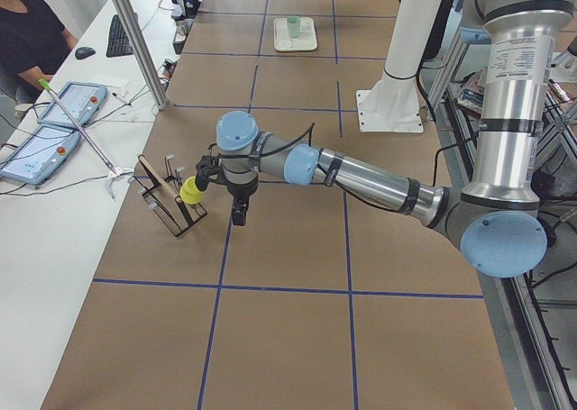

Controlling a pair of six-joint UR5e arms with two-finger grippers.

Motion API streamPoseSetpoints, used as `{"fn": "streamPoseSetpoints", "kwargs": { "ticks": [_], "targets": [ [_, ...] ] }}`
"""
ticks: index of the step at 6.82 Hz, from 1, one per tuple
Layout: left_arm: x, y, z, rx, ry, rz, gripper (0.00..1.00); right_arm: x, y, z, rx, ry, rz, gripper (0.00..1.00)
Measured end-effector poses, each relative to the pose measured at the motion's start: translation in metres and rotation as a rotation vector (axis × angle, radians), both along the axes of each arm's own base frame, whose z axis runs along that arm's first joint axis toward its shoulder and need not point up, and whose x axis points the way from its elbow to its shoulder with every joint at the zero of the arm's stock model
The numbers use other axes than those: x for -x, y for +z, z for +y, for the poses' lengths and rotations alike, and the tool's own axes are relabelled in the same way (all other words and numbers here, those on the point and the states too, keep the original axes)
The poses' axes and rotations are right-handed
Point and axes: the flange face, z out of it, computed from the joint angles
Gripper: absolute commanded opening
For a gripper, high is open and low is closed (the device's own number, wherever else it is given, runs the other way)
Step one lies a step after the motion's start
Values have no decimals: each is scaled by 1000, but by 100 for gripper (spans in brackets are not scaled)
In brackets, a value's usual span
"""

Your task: Left arm grabs green cup and hands to right arm on tray

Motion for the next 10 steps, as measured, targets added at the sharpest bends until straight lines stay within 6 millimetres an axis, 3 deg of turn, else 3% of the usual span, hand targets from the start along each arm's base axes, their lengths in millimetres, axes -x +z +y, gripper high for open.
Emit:
{"fn": "streamPoseSetpoints", "kwargs": {
  "ticks": [2, 3, 6, 10],
  "targets": [
    [45, 66, 43, -2, 38, -1, 100, -14, 24, 22, 22, -13, 8, 100],
    [53, 82, 60, 34, 47, 1, 100, -16, 31, 30, 36, -22, -3, 100],
    [56, 71, 63, 165, 51, 7, 100, -20, 27, 30, 25, -20, -28, 100],
    [56, 47, 77, 120, 52, 4, 100, -21, 21, 24, 12, -14, -36, 100]
  ]
}}
